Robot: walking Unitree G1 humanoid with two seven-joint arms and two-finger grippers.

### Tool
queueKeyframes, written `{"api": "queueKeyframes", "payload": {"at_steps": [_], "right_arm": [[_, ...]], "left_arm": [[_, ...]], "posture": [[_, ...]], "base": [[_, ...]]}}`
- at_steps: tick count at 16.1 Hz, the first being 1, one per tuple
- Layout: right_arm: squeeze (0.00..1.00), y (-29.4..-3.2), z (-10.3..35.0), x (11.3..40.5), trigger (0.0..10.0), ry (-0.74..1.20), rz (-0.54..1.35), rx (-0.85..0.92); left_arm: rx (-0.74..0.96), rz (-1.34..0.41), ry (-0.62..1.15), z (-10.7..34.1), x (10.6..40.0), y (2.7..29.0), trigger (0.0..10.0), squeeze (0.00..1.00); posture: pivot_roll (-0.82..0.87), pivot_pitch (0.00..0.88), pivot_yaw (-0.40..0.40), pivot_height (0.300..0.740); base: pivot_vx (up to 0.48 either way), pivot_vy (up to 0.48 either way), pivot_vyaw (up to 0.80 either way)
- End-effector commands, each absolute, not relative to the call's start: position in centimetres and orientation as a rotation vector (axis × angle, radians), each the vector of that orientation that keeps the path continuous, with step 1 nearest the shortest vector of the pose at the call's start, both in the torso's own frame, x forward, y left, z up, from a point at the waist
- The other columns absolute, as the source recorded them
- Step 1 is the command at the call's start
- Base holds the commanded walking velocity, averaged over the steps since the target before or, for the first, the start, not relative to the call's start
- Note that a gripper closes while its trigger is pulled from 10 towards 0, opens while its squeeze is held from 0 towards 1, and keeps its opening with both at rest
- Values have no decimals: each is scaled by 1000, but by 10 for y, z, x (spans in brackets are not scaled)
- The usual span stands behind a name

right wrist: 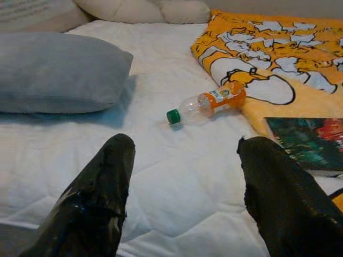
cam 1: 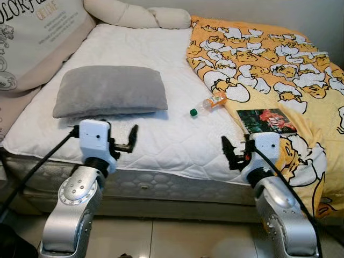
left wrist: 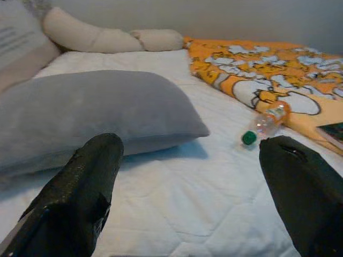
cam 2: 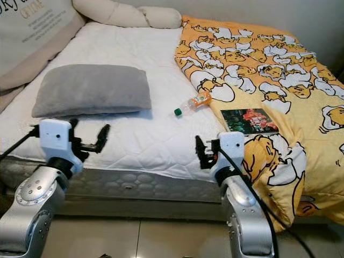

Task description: Clean up the room

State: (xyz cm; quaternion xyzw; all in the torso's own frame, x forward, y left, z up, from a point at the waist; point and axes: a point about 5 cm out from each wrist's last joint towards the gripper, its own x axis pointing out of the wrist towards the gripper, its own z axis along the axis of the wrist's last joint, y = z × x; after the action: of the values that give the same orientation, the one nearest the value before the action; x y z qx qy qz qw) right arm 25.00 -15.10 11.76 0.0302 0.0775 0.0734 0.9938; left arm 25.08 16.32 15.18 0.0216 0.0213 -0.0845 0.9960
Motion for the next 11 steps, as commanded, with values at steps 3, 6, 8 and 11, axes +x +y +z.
{"api": "queueKeyframes", "payload": {"at_steps": [3, 6, 8, 11], "right_arm": [[0, -155, 119, 251, 10000, 148, 147, 50], [0, -154, 118, 254, 10000, 143, 146, 4], [0, -152, 119, 254, 10000, 142, 167, -24], [0, -148, 121, 254, 10000, 128, 207, -44]], "left_arm": [[39, -202, 33, 152, 252, 158, 10000, 0], [42, -203, 41, 150, 253, 158, 10000, 0], [41, -205, 44, 149, 253, 157, 10000, 0], [40, -209, 46, 149, 254, 156, 10000, 0]], "posture": [[1, 0, -43, 740], [-2, 0, -45, 740], [-4, 0, -46, 740], [-3, 0, -51, 740]], "base": [[330, 0, 0], [349, 0, 0], [349, 0, 0], [346, 0, 533]]}}
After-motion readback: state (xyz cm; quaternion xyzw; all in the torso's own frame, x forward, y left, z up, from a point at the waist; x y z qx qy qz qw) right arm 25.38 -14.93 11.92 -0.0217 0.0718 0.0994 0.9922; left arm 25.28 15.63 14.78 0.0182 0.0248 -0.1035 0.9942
